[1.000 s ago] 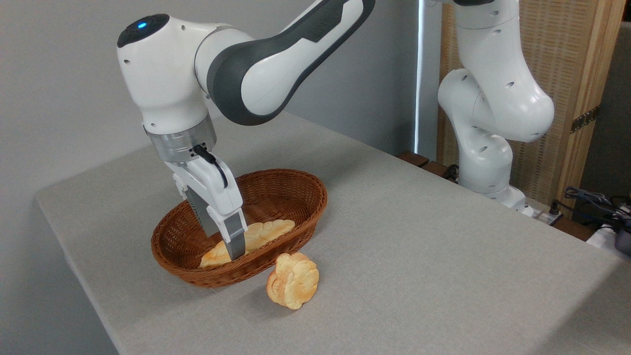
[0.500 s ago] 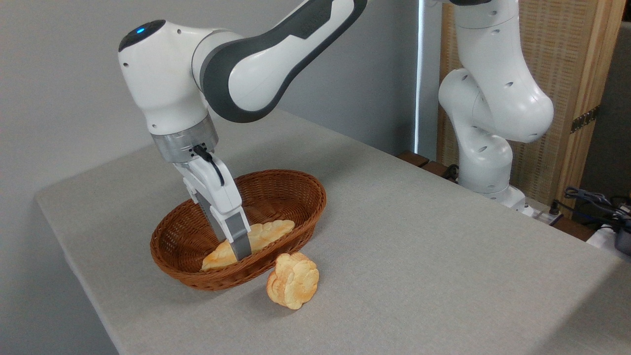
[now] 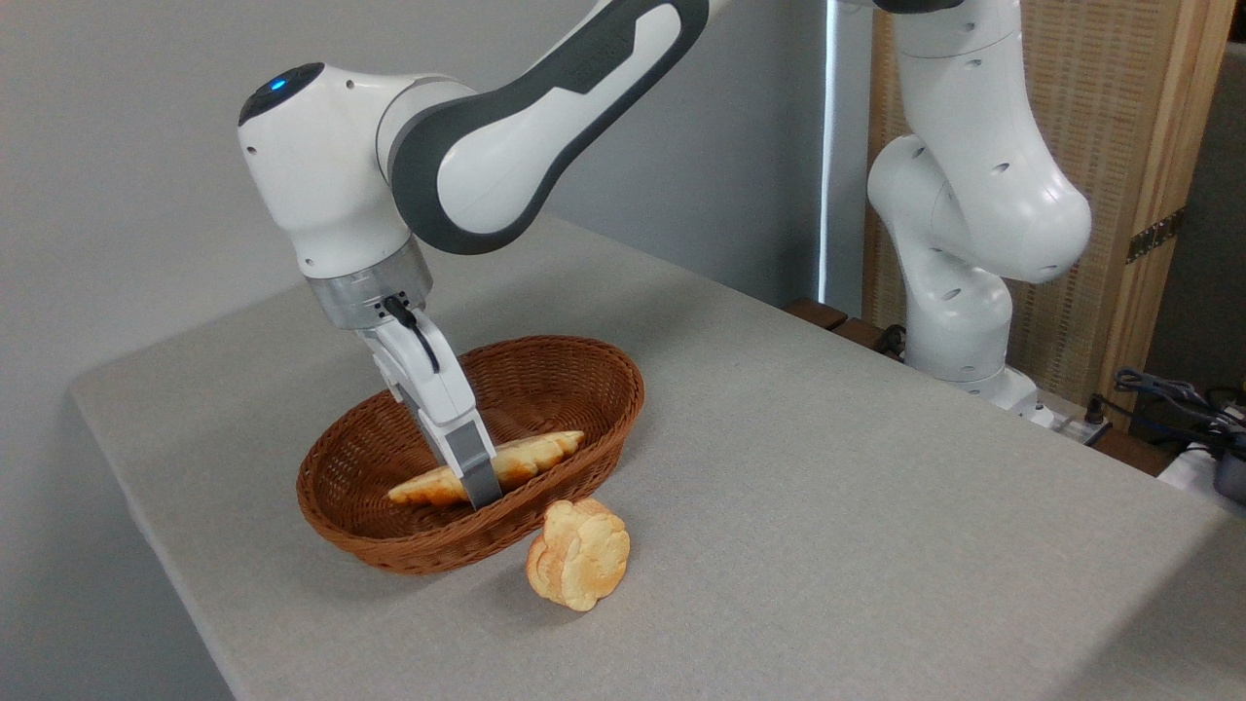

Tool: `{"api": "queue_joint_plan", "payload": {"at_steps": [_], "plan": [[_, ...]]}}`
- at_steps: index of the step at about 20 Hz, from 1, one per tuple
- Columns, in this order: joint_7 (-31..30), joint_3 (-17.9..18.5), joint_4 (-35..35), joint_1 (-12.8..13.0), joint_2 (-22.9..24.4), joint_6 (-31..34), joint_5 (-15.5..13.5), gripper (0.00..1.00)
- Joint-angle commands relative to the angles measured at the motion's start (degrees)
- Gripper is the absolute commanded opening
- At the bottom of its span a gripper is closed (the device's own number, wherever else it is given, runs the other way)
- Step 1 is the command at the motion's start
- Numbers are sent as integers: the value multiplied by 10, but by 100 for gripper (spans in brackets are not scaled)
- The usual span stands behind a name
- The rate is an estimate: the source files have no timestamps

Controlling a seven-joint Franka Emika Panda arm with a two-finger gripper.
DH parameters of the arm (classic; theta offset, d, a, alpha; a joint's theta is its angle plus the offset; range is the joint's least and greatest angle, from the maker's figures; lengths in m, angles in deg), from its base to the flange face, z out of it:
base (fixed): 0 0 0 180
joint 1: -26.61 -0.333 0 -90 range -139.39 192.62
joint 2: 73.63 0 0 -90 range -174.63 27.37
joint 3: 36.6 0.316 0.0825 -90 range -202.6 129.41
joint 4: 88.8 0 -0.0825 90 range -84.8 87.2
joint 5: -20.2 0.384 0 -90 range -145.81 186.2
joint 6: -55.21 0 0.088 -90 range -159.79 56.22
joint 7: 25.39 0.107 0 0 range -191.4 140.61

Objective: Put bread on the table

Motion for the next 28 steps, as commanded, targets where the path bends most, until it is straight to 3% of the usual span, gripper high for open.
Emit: {"api": "queue_joint_plan", "payload": {"at_steps": [1, 4, 6, 8, 19, 28], "plan": [[1, 3, 5, 6, 4, 2, 9, 32], [2, 3, 5, 6, 4, 0, 9, 28], [2, 2, 5, 7, 5, -2, 8, 11], [2, 2, 5, 7, 5, -3, 9, 2], [-4, -2, -3, 7, 12, -2, 3, 3], [-13, 2, -9, -3, 80, 24, -22, 7]]}}
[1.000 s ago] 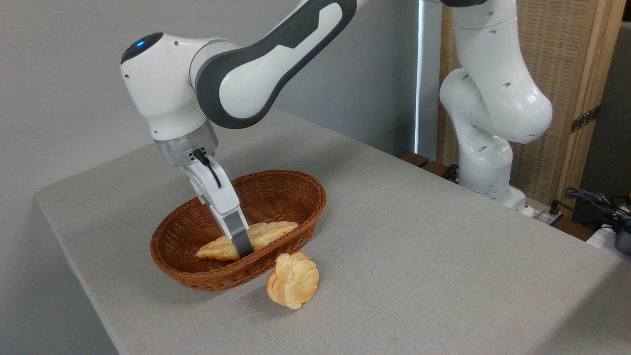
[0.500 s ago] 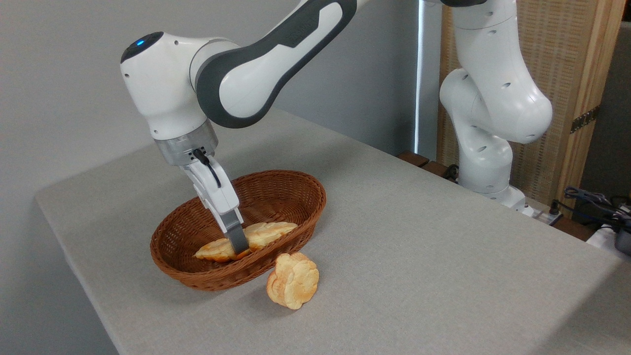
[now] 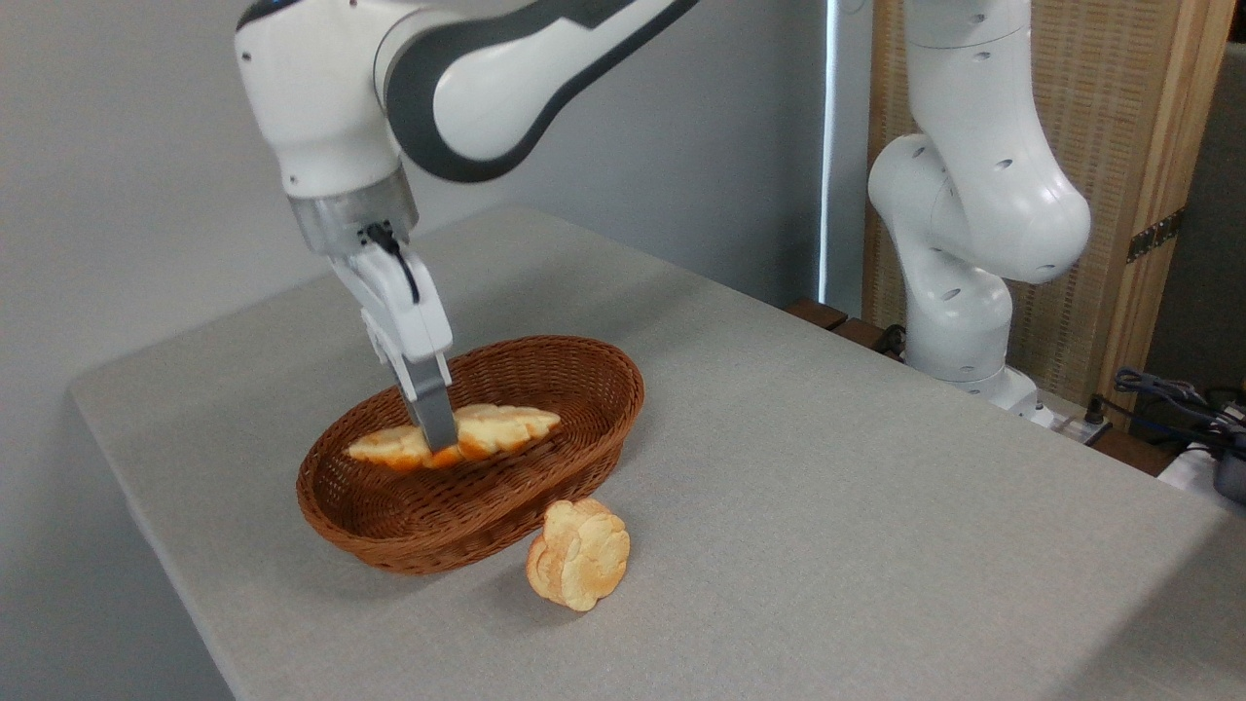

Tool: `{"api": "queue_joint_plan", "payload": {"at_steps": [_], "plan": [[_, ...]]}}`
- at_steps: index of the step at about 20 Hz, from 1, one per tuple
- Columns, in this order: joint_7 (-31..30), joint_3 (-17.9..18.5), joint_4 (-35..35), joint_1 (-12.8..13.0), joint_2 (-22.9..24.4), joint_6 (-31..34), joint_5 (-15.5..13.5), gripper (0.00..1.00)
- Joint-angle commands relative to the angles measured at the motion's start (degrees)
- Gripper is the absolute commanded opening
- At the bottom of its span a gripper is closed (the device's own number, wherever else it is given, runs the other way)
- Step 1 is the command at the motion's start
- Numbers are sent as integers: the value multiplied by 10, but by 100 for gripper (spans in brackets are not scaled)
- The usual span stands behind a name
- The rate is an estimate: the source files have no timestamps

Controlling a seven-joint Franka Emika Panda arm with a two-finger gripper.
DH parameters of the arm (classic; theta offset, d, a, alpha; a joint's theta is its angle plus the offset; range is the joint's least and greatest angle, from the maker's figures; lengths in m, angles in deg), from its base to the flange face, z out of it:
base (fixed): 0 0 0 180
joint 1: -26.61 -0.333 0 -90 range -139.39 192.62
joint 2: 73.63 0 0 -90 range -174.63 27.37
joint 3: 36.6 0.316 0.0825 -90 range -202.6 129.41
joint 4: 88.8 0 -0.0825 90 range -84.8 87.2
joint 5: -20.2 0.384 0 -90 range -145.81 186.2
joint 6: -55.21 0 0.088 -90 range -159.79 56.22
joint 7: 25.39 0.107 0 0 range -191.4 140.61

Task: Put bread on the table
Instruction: 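Lift the bread out of the basket and carry it beside the roll, then release the bread on the table and raise the gripper over the basket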

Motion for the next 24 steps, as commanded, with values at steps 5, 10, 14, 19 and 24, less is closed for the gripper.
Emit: {"api": "queue_joint_plan", "payload": {"at_steps": [5, 10, 14, 19, 24], "plan": [[-2, 62, 14, -9, 67, 60, -13, 11], [98, 146, 78, -9, 123, 98, -12, 19], [122, 192, 101, -9, 133, 94, -12, 25], [177, 204, 143, -9, 134, 82, -4, 100], [183, 204, 149, -9, 129, 80, -4, 100]]}}
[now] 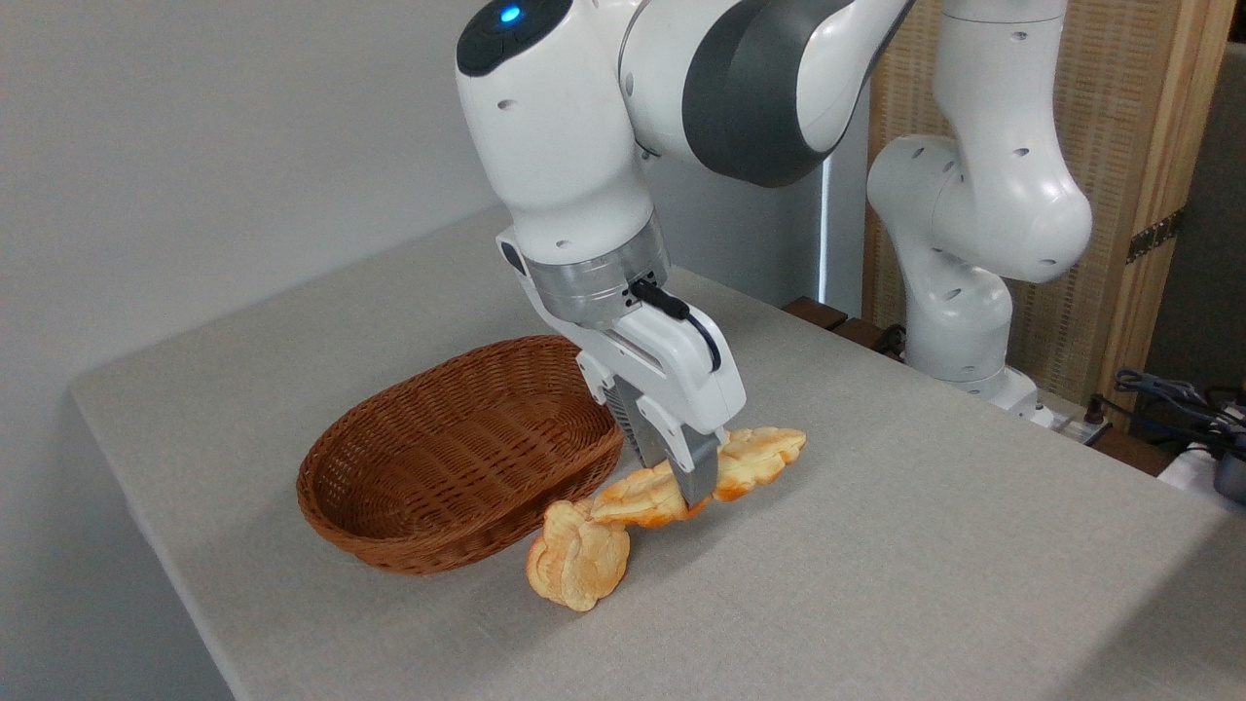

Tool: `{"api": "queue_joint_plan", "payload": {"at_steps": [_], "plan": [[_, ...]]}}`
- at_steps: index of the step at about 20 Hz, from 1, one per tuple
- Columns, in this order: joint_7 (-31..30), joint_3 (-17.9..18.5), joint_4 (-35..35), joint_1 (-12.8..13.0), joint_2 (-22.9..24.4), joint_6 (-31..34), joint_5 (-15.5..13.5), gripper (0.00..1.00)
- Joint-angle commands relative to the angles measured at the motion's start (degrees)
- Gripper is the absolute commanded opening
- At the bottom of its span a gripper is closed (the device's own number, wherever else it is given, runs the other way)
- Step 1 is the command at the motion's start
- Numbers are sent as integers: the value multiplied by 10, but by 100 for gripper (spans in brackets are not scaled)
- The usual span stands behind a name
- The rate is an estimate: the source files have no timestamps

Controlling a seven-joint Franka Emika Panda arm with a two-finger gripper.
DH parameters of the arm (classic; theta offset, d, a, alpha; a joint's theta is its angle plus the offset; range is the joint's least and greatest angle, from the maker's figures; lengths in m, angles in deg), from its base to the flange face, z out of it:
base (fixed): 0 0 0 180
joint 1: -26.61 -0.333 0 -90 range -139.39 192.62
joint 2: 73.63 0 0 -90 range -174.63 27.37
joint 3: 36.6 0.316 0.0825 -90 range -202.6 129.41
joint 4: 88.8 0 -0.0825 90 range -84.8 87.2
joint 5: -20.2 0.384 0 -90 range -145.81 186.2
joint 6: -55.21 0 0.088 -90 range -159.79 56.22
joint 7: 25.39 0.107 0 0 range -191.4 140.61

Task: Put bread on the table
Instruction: 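Release the bread on the table and raise the gripper over the basket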

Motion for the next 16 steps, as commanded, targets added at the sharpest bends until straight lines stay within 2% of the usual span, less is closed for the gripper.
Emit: {"api": "queue_joint_plan", "payload": {"at_steps": [1, 7, 9, 10, 14, 16], "plan": [[10, 4, 11, 5, 5, -11, -2, 100], [8, -3, 0, 7, 12, -44, -12, 100], [8, -8, -11, 11, 18, -84, -40, 100], [8, -20, -19, 11, 20, -101, -51, 100], [-5, -66, -29, 11, 18, -170, -53, 100], [-25, -72, -29, 11, 14, -192, -53, 100]]}}
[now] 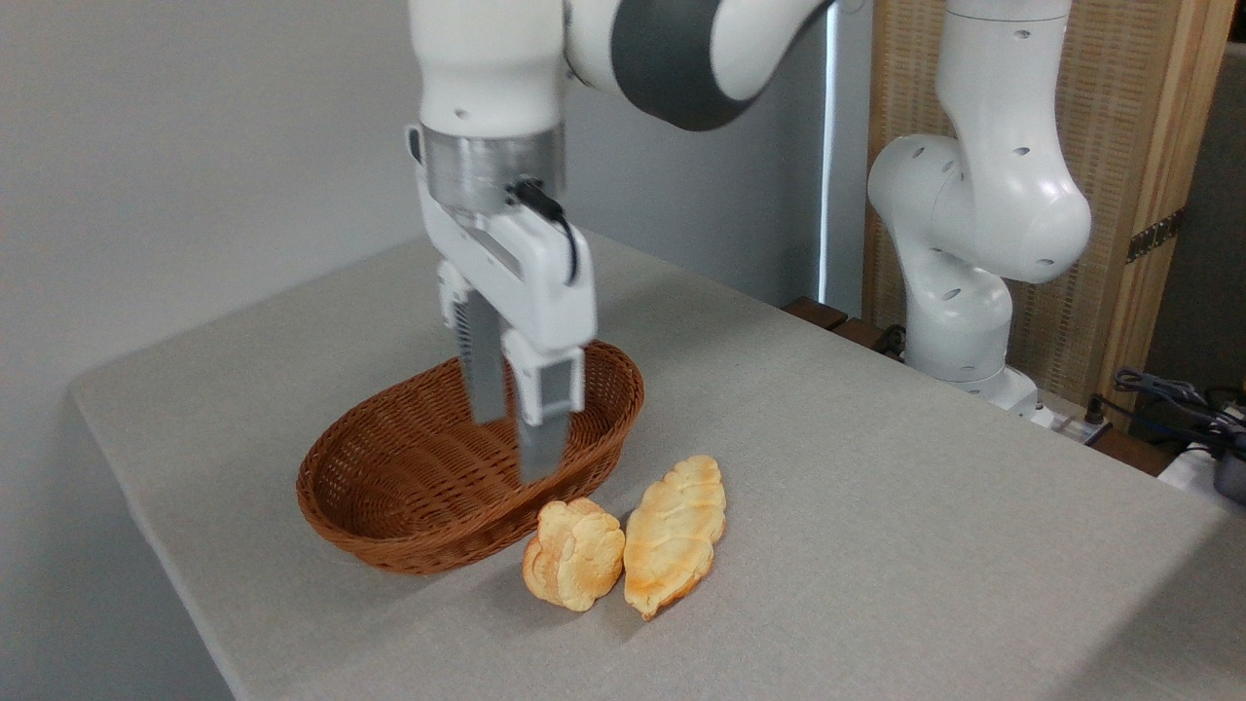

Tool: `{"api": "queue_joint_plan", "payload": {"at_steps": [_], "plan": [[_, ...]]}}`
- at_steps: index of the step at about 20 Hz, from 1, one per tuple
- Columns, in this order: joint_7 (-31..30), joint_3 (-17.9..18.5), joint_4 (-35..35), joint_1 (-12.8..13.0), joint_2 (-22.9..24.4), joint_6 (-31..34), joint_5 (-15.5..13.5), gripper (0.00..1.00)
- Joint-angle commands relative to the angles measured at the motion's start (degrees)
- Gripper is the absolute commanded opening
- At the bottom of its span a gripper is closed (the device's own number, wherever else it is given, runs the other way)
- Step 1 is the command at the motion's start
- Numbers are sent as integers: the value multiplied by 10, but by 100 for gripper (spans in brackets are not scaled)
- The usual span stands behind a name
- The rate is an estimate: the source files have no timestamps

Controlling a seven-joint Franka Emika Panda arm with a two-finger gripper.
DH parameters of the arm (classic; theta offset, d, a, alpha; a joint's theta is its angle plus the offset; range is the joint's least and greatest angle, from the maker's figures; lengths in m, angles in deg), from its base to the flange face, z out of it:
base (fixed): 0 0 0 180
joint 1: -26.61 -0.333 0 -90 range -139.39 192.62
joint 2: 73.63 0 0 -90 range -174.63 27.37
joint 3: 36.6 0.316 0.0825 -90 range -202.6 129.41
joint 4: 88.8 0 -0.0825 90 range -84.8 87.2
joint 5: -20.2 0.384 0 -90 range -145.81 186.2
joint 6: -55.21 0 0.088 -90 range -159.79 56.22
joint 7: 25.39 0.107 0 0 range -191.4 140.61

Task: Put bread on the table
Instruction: 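Release the bread on the table and raise the gripper over the basket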

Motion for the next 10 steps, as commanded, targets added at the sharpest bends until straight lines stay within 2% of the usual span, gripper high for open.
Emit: {"api": "queue_joint_plan", "payload": {"at_steps": [1, 3, 5, 10], "plan": [[-40, -13, -1, 1, -4, -39, -8, 100], [-105, -37, -1, 1, -13, -41, -3, 100], [-151, -41, -2, 1, -19, -40, -1, 100], [-144, -36, -12, 0, -20, -36, 0, 100]]}}
